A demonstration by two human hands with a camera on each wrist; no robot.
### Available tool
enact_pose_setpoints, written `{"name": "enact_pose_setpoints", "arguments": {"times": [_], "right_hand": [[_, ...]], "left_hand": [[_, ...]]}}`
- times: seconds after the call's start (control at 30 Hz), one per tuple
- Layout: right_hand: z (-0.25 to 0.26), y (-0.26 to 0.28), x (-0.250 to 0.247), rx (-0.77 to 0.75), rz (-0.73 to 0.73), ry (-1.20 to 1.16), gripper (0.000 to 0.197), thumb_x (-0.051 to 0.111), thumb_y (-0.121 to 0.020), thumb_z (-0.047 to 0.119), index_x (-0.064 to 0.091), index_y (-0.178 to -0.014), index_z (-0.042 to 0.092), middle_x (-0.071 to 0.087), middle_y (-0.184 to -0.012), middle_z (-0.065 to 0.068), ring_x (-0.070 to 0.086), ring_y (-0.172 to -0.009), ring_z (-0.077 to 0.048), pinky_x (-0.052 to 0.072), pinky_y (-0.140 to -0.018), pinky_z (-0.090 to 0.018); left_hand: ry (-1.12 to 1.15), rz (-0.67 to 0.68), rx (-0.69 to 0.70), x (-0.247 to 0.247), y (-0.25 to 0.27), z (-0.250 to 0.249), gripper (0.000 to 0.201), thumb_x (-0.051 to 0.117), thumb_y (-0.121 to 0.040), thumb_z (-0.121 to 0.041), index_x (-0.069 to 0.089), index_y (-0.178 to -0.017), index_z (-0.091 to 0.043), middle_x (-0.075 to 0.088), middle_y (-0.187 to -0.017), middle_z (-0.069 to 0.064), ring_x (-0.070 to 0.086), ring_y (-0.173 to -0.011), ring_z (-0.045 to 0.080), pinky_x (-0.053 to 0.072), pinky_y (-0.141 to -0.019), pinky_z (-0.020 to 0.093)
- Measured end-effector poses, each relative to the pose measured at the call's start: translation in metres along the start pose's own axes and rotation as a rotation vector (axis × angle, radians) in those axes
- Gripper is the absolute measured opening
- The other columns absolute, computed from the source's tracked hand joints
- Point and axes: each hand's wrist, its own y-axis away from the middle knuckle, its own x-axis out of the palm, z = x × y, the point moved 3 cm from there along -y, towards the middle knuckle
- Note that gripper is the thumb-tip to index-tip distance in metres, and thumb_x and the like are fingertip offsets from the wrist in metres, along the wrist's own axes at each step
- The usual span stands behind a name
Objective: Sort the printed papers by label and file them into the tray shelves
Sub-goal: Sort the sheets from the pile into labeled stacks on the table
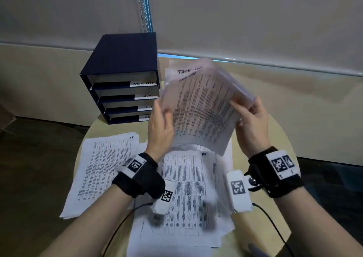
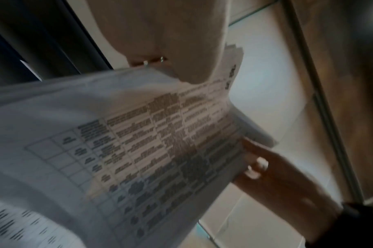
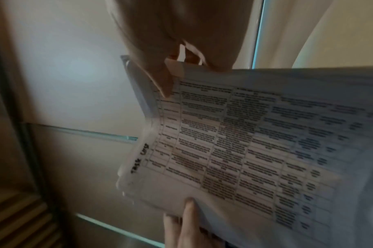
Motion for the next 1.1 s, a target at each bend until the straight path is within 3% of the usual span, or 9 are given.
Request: {"name": "enact_pose_setpoints", "arguments": {"times": [0.2, 0.3, 0.37, 0.5, 0.6, 0.73, 0.93, 1.03, 1.1], "right_hand": [[-0.058, 0.023, 0.001, 0.171, 0.001, 0.166, 0.027, 0.071, -0.077, 0.005, 0.054, -0.094, 0.017, 0.061, -0.096, -0.003, 0.058, -0.089, -0.019, 0.051, -0.075, -0.029], [-0.086, 0.017, -0.007, 0.349, -0.033, 0.193, 0.028, 0.066, -0.078, 0.012, 0.055, -0.103, 0.011, 0.063, -0.104, -0.009, 0.059, -0.097, -0.027, 0.05, -0.085, -0.045], [-0.102, 0.011, -0.01, 0.453, -0.036, 0.162, 0.048, 0.063, -0.069, 0.02, 0.053, -0.114, 0.008, 0.061, -0.112, -0.012, 0.057, -0.104, -0.03, 0.045, -0.091, -0.052], [-0.132, 0.007, -0.016, 0.62, -0.099, 0.124, 0.057, 0.058, -0.059, 0.023, 0.046, -0.113, 0.007, 0.057, -0.108, -0.016, 0.056, -0.095, -0.028, 0.044, -0.093, -0.056], [-0.152, 0.011, -0.017, 0.691, -0.09, 0.16, 0.046, 0.056, -0.059, 0.019, 0.048, -0.103, 0.011, 0.055, -0.105, -0.013, 0.054, -0.094, -0.028, 0.048, -0.084, -0.046], [-0.178, 0.025, -0.022, 0.749, -0.095, 0.426, 0.021, 0.041, -0.089, 0.0, 0.044, -0.108, 0.008, 0.052, -0.092, -0.008, 0.052, -0.072, -0.02, 0.048, -0.06, -0.035], [-0.171, 0.004, -0.061, 0.53, -0.183, 0.801, 0.016, 0.038, -0.094, 0.002, 0.05, -0.102, 0.01, 0.06, -0.09, -0.014, 0.053, -0.068, -0.024, 0.044, -0.053, -0.03], [-0.163, -0.034, -0.113, 0.572, -0.296, 0.781, 0.032, 0.04, -0.09, -0.002, 0.049, -0.12, 0.006, 0.061, -0.099, -0.018, 0.058, -0.058, -0.025, 0.049, -0.041, -0.028], [-0.157, -0.063, -0.154, 0.576, -0.373, 0.855, 0.044, 0.04, -0.084, -0.007, 0.047, -0.126, 0.003, 0.061, -0.102, -0.025, 0.059, -0.061, -0.031, 0.053, -0.046, -0.034]], "left_hand": [[-0.031, -0.068, -0.199, 0.005, 0.038, 0.05, 0.022, 0.035, -0.103, -0.014, 0.029, -0.12, -0.028, 0.055, -0.121, 0.009, 0.059, -0.106, 0.021, 0.052, -0.09, 0.052], [0.03, -0.099, -0.326, 0.005, 0.043, 0.065, 0.028, 0.04, -0.102, -0.017, 0.031, -0.127, -0.021, 0.056, -0.118, -0.01, 0.059, -0.1, 0.012, 0.049, -0.098, 0.043], [0.086, -0.14, -0.465, 0.006, 0.044, 0.078, 0.047, 0.043, -0.102, -0.022, 0.023, -0.145, -0.021, 0.041, -0.128, -0.019, 0.047, -0.114, 0.008, 0.034, -0.106, 0.03], [0.194, -0.211, -0.625, 0.013, 0.046, 0.114, 0.052, 0.047, -0.099, -0.023, 0.026, -0.147, -0.022, 0.048, -0.131, -0.009, 0.045, -0.124, 0.017, 0.032, -0.11, 0.036], [0.15, -0.229, -0.67, 0.019, 0.051, 0.135, 0.034, 0.051, -0.096, -0.016, 0.04, -0.119, -0.039, 0.059, -0.109, -0.011, 0.056, -0.107, 0.019, 0.041, -0.096, 0.036], [0.007, -0.186, -0.741, 0.023, 0.054, 0.161, 0.035, 0.054, -0.092, -0.017, 0.049, -0.124, -0.031, 0.065, -0.107, -0.007, 0.061, -0.104, 0.022, 0.046, -0.101, 0.044], [-0.216, 0.052, -0.587, 0.029, 0.034, 0.162, 0.028, 0.047, -0.097, -0.012, 0.042, -0.124, -0.019, 0.058, -0.113, 0.004, 0.058, -0.091, 0.017, 0.048, -0.078, 0.029], [-0.518, 0.261, -0.321, 0.025, 0.028, 0.16, 0.034, 0.049, -0.095, -0.016, 0.043, -0.128, -0.022, 0.047, -0.116, -0.005, 0.05, -0.105, 0.011, 0.043, -0.092, 0.029], [-0.727, 0.477, -0.148, 0.024, 0.03, 0.165, 0.029, 0.05, -0.095, -0.026, 0.047, -0.124, -0.025, 0.044, -0.117, -0.008, 0.043, -0.11, 0.01, 0.036, -0.096, 0.028]]}}
